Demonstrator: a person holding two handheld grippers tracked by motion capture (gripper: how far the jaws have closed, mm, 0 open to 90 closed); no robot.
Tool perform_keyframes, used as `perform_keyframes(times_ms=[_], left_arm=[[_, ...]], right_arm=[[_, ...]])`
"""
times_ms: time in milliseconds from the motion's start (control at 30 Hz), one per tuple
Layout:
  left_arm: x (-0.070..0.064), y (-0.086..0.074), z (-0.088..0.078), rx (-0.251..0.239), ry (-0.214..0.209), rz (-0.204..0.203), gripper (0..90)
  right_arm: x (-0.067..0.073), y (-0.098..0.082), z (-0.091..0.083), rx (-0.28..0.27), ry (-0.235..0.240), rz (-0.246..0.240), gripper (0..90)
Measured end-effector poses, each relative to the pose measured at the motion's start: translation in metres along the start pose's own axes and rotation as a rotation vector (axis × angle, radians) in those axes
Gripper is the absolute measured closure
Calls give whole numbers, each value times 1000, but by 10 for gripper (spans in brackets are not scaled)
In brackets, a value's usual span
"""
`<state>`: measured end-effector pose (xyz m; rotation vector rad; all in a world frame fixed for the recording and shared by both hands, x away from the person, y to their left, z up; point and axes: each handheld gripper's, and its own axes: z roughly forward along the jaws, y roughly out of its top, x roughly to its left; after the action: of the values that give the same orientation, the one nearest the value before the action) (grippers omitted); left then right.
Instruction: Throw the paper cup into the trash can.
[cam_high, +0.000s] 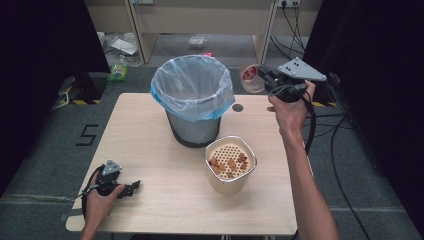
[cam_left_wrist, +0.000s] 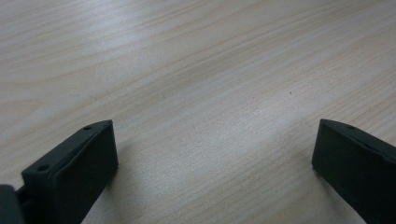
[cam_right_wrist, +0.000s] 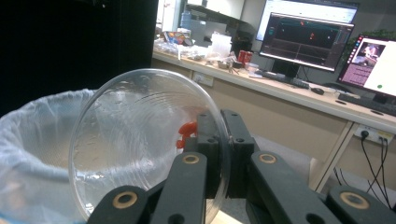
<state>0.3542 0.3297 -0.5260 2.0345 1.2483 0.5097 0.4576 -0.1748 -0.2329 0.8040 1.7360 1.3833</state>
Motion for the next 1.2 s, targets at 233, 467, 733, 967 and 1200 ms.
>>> perform_keyframes(times_ms=[233,467,733,967,1200], left_arm=[[0,0,0,0,1,0,0],[0,0,0,0,0,0,0],[0,0,0,0,0,0,0],[0,0,0,0,1,3,0],[0,0,0,-1,-1,4,0]], right_arm=[[6,17,19,17,32,-6,876],[26,24,48,33,76,-20,873],[54,27,89,94,136,-42,851],[69,21,117,172,138,-22,691],[70,20,118,209,108,-41,614]])
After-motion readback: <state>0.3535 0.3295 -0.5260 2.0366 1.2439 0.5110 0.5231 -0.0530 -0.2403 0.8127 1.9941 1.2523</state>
